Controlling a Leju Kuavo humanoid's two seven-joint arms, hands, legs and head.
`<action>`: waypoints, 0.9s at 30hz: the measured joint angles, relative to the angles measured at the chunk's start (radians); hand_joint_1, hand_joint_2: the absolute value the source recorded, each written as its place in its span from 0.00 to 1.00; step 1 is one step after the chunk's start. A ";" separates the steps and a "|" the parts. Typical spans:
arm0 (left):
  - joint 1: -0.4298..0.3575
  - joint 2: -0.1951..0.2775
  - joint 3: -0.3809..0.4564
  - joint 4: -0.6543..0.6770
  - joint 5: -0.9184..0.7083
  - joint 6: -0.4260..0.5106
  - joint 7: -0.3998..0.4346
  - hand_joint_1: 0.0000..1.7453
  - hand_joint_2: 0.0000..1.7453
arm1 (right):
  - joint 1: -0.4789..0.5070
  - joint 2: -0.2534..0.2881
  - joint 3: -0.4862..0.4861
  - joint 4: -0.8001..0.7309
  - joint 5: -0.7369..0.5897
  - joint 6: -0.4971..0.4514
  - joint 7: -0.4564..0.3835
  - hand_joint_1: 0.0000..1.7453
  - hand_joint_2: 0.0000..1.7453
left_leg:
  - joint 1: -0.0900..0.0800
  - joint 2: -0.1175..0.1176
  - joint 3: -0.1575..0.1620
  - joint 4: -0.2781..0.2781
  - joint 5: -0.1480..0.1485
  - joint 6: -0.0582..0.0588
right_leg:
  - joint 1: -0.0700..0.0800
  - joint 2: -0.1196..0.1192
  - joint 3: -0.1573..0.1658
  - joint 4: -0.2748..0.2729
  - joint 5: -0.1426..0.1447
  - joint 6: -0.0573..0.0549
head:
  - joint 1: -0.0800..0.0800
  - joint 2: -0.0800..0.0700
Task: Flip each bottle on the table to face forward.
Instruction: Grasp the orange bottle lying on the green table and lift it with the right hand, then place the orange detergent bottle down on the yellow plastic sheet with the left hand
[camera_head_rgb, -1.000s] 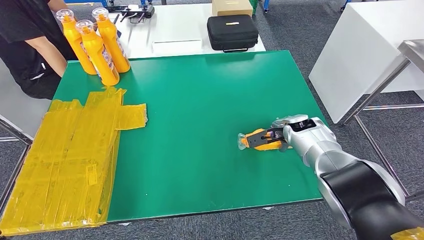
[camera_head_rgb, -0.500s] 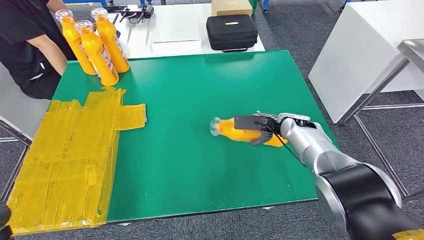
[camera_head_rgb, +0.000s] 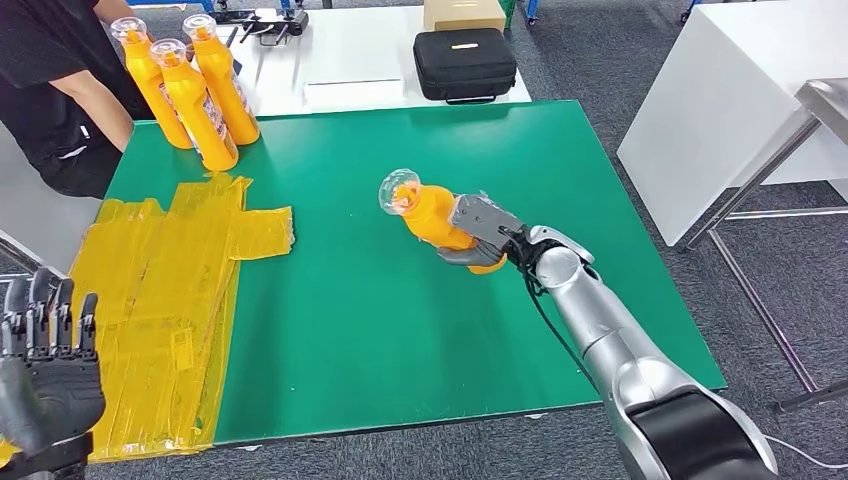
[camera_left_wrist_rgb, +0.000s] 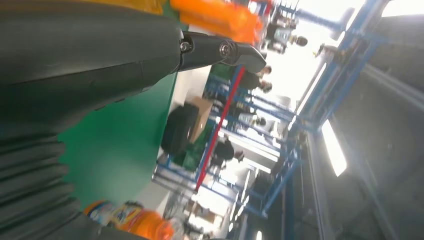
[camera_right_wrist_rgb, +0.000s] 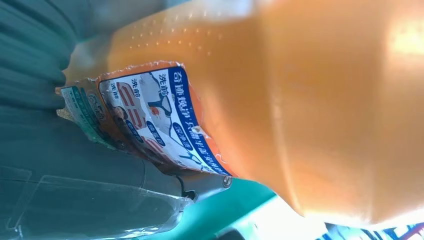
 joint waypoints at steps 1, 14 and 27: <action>-0.012 0.002 -0.026 0.007 -0.005 0.008 -0.005 0.00 1.00 | 0.008 0.003 0.018 -0.039 -0.020 -0.018 0.025 1.00 1.00 | 0.000 0.000 0.000 0.000 0.000 0.000 | 0.000 0.000 0.000 0.000 0.000 0.000 | 0.000 0.000; -0.105 -0.003 -0.315 0.047 -0.194 0.102 -0.035 0.00 1.00 | -0.003 0.145 0.161 -0.199 -0.067 -0.131 0.174 1.00 1.00 | 0.001 0.001 -0.001 0.000 0.000 0.000 | 0.001 0.001 -0.001 0.000 0.000 0.000 | 0.000 0.000; -0.183 -0.033 -0.363 0.043 -0.101 0.072 0.018 0.00 1.00 | -0.084 0.360 0.279 -0.185 0.009 -0.195 0.317 1.00 1.00 | 0.002 0.001 -0.001 0.000 0.001 -0.002 | 0.002 0.001 -0.002 0.001 0.000 0.000 | 0.000 0.000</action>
